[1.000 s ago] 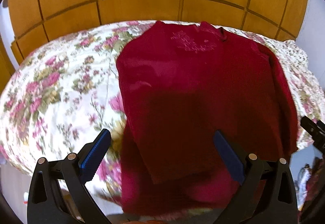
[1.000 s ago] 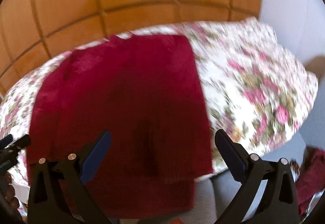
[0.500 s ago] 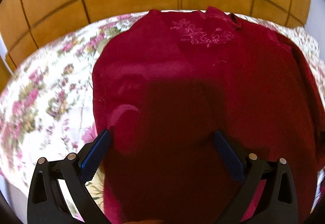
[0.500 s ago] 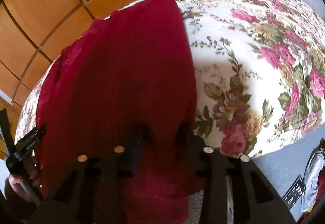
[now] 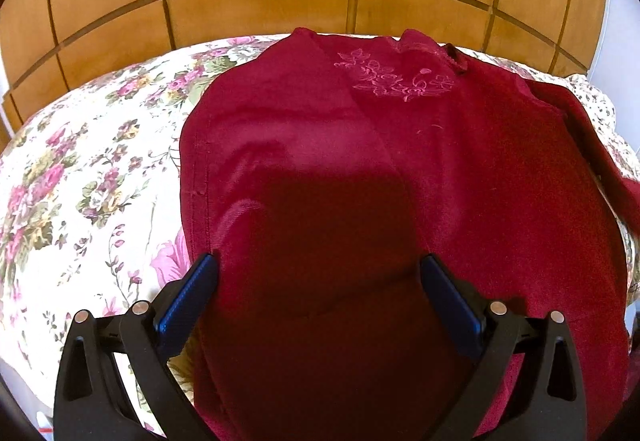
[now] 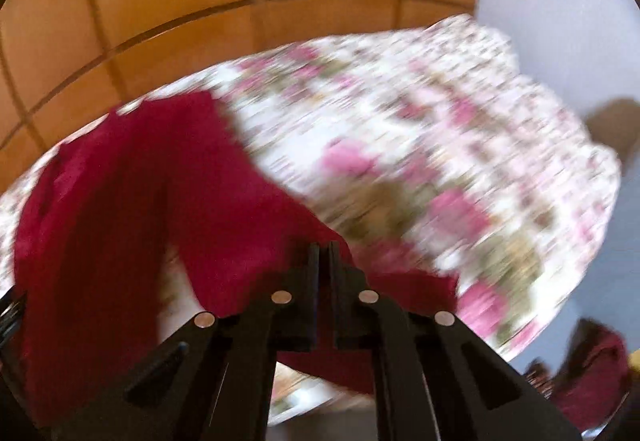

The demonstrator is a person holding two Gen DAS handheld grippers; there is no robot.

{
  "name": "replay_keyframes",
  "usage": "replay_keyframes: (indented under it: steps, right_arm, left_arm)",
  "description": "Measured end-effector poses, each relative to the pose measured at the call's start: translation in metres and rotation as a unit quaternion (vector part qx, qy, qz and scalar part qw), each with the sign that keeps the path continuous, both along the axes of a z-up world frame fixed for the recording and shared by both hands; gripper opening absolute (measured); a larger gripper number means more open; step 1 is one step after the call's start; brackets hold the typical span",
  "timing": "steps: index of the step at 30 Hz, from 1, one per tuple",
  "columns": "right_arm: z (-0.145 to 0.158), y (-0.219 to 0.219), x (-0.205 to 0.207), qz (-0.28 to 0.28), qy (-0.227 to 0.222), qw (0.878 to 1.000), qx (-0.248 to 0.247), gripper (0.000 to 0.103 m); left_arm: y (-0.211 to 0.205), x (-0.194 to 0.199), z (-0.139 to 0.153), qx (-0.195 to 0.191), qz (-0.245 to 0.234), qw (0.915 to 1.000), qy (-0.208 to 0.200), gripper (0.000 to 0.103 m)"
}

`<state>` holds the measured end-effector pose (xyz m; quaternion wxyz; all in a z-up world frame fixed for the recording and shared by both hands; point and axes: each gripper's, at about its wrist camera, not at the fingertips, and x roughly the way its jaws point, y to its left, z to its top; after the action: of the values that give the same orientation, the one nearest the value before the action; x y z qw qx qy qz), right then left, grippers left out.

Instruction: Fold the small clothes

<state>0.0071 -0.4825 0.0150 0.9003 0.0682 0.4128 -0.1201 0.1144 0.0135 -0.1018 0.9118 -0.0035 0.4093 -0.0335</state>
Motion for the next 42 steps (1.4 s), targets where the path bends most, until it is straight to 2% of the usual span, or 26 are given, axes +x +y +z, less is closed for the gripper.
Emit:
replay_keyframes:
  steps: [6, 8, 10, 12, 13, 14, 16, 19, 20, 22, 24, 26, 28, 31, 33, 34, 35, 36, 37, 38, 39, 42]
  right_arm:
    - [0.016, -0.067, 0.038, -0.085, -0.029, 0.992, -0.093, 0.003]
    - [0.008, -0.084, 0.056, -0.101, -0.022, 0.988, -0.112, 0.003]
    - [-0.009, -0.103, 0.073, -0.117, 0.006, 0.987, -0.112, 0.006]
    - [-0.032, -0.114, 0.085, -0.133, 0.047, 0.986, -0.091, 0.037]
    - [-0.041, -0.116, 0.089, -0.141, 0.061, 0.985, -0.076, 0.063]
    - [-0.043, -0.114, 0.087, -0.147, 0.057, 0.985, -0.073, 0.062]
    - [-0.034, -0.097, 0.077, -0.157, 0.026, 0.984, -0.086, 0.063]
    - [-0.006, -0.044, 0.052, -0.129, -0.054, 0.986, -0.091, 0.083]
    - [0.002, -0.022, 0.044, -0.103, -0.081, 0.989, -0.074, 0.084]
    - [0.007, 0.019, 0.038, -0.033, -0.098, 0.995, -0.015, 0.083]
    - [0.004, 0.054, 0.035, 0.023, -0.093, 0.995, 0.032, 0.078]
    - [-0.005, 0.09, 0.034, 0.072, -0.078, 0.992, 0.071, 0.064]
    - [-0.015, 0.12, 0.034, 0.106, -0.07, 0.987, 0.1, 0.058]
    - [-0.032, 0.157, 0.036, 0.126, -0.052, 0.984, 0.119, 0.057]
    - [-0.044, 0.17, 0.038, 0.132, -0.04, 0.983, 0.118, 0.058]
    - [-0.054, 0.175, 0.04, 0.128, -0.026, 0.986, 0.107, 0.059]
    - [-0.06, 0.175, 0.044, 0.125, -0.022, 0.987, 0.102, 0.059]
    - [-0.063, 0.177, 0.043, 0.124, -0.027, 0.987, 0.095, 0.06]
    - [-0.065, 0.178, 0.041, 0.127, -0.035, 0.987, 0.088, 0.061]
    - [-0.065, 0.18, 0.04, 0.131, -0.04, 0.987, 0.078, 0.062]
    - [-0.065, 0.184, 0.038, 0.134, -0.042, 0.988, 0.07, 0.062]
    - [-0.069, 0.187, 0.037, 0.139, -0.05, 0.987, 0.055, 0.063]
  left_arm:
    - [-0.001, 0.001, 0.004, -0.002, -0.01, 0.9999, 0.007, 0.1]
    - [0.002, 0.001, 0.008, -0.01, -0.017, 0.9997, 0.013, 0.1]
    - [0.006, 0.0, 0.012, -0.019, -0.02, 0.9996, 0.009, 0.1]
    - [0.009, -0.003, 0.018, -0.022, -0.019, 0.9996, 0.003, 0.1]
    - [0.009, -0.005, 0.02, -0.02, -0.017, 0.9997, 0.0, 0.1]
    - [0.011, -0.006, 0.023, -0.018, -0.014, 0.9997, -0.006, 0.1]
    - [0.014, -0.012, 0.031, -0.021, -0.015, 0.9994, -0.024, 0.1]
    - [0.015, -0.017, 0.038, -0.027, -0.021, 0.9987, -0.037, 0.1]
    - [0.013, -0.017, 0.037, -0.032, -0.028, 0.9986, -0.032, 0.1]
    - [0.008, -0.016, 0.032, -0.042, -0.045, 0.9979, -0.017, 0.1]
    - [0.001, -0.018, 0.029, -0.045, -0.06, 0.9971, -0.009, 0.099]
    - [-0.007, -0.022, 0.029, -0.042, -0.077, 0.9961, -0.012, 0.097]
    - [-0.015, -0.026, 0.028, -0.027, -0.099, 0.9947, -0.013, 0.086]
    - [-0.026, -0.024, 0.014, 0.01, -0.124, 0.9922, 0.011, 0.078]
    - [-0.027, -0.026, 0.008, 0.025, -0.135, 0.9906, 0.002, 0.073]
    - [-0.028, -0.028, 0.008, 0.024, -0.143, 0.9894, -0.003, 0.059]
    - [-0.029, -0.028, 0.009, 0.026, -0.154, 0.9877, -0.003, 0.051]
    - [-0.029, -0.028, 0.011, 0.027, -0.16, 0.9868, -0.002, 0.035]
    - [-0.027, -0.027, 0.014, 0.024, -0.163, 0.9864, 0.001, 0.02]
    - [-0.022, -0.027, 0.019, 0.015, -0.163, 0.9865, 0.005, 0.014]
    - [-0.016, -0.025, 0.023, 0.002, -0.161, 0.9869, 0.009, 0.01]
    - [0.023, -0.011, 0.046, -0.061, -0.14, 0.9882, 0.015, 0.01]
